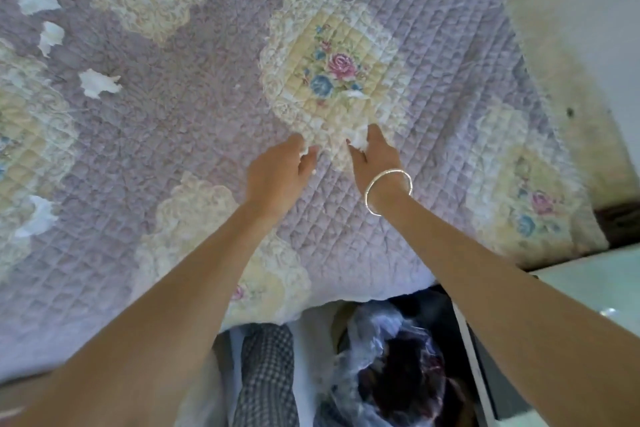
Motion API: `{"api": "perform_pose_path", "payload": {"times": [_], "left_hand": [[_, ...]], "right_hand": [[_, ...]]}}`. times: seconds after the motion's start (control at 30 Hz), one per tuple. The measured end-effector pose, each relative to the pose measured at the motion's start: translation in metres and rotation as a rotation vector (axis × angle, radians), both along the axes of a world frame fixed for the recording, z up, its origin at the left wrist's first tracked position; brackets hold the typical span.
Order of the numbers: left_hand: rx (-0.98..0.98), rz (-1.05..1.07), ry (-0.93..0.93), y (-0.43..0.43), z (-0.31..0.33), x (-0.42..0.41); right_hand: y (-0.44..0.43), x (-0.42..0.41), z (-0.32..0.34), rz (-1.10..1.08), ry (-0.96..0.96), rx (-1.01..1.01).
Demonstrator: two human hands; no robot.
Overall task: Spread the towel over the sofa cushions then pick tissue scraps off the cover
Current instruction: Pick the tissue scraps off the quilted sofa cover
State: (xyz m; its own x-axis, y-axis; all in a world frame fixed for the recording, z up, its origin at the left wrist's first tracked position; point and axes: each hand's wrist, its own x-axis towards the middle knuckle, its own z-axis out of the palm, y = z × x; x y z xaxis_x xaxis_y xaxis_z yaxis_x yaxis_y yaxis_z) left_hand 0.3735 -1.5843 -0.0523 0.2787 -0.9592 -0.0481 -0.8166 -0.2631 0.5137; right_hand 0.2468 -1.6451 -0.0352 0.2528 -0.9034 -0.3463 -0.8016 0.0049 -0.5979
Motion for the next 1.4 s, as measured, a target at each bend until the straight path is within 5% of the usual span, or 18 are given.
{"api": "perform_pose_path", "payload": {"times": [0.47, 0.77, 0.93, 1.07, 1.2, 1.33, 1.4], "left_hand": [[0.111, -0.11, 0.246, 0.113, 0.023, -0.183], [0.077, -0.102, 0.26, 0.154, -0.03, -0.211], [0.123, -0.111, 0.287, 0.177, -0.074, -0.228], [0.131, -0.077, 0.301, 0.188, -0.104, -0.236], [0.313, -0.148, 0.356, 0.206, -0.14, -0.255], [0.784, -0.403, 0.155, 0.223, -0.171, -0.27], [0.801, -0.465, 0.156, 0.223, -0.172, -0.273]], "right_hand": [[0.185, -0.196, 0.003, -0.27, 0.121, 0.313], [0.264, -0.221, -0.099, -0.003, 0.439, 0.506], [0.274, -0.224, -0.156, -0.137, 0.28, 0.67], [0.277, -0.234, -0.183, -0.123, 0.34, 0.772], [0.285, -0.256, -0.188, -0.148, 0.422, 0.743], [0.291, -0.277, -0.184, -0.229, 0.342, 0.779], [0.294, -0.284, -0.181, -0.222, 0.354, 0.782]]}}
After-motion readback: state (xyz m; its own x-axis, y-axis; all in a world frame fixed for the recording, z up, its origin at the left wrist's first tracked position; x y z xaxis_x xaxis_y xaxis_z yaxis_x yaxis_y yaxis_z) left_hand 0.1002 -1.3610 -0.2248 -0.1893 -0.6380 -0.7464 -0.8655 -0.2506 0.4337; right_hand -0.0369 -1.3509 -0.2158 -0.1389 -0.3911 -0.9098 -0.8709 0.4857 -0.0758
